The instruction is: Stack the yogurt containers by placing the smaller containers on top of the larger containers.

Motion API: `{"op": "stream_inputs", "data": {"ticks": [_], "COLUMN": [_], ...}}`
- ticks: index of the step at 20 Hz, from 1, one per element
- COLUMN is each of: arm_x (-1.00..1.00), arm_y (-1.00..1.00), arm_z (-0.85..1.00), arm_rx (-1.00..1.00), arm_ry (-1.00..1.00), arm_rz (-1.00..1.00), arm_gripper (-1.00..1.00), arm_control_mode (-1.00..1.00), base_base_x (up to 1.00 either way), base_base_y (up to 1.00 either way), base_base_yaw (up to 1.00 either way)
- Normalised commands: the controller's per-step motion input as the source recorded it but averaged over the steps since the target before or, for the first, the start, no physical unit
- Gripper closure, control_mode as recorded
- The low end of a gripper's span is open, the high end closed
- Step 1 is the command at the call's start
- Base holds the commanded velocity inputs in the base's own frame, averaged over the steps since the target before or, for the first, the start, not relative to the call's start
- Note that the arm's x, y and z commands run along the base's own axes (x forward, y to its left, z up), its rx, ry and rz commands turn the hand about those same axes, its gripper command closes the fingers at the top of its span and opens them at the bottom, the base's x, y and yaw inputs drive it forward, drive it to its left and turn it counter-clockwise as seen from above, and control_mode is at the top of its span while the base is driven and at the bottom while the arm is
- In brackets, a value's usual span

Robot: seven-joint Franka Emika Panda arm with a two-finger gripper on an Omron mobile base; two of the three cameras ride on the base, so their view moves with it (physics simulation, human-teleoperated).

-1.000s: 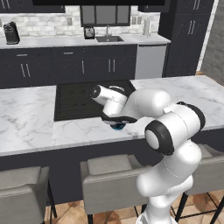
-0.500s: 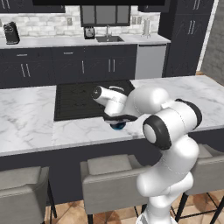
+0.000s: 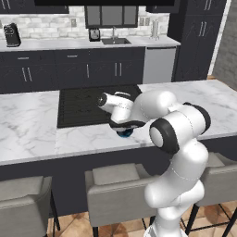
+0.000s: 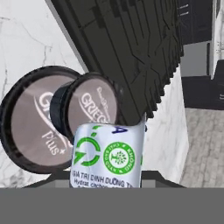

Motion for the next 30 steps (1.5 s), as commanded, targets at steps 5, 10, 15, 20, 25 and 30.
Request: {"op": "stream_inputs", "data": {"ticks": [5, 10, 15, 20, 25, 30], "arm_x": [0.02, 0.02, 0.08, 0.11, 0.14, 0.19], "arm_y": [0.0, 0.0, -0.01, -0.07, -0.07, -0.01], "arm_z": [-0.07, -0.04, -0.07, -0.07, -0.06, -0.09], "arm_rx": [0.02, 0.01, 0.01, 0.03, 0.03, 0.01], "arm_ry": [-0.02, -0.02, -0.01, -0.01, -0.01, -0.01], "arm_rz": [0.0, 0.0, 0.0, 0.0, 0.0, 0.0], "arm_gripper": [1.0, 1.0, 1.0, 1.0, 1.0, 1.0], "arm_control_mode": [-1.0, -1.0, -1.0, -1.0, -1.0, -1.0], "base_base_x": [0.0, 0.0, 0.0, 0.0, 0.0, 0.0], "base_base_y": [0.0, 0.0, 0.0, 0.0, 0.0, 0.0], "base_base_yaw": [0.0, 0.0, 0.0, 0.0, 0.0, 0.0]}}
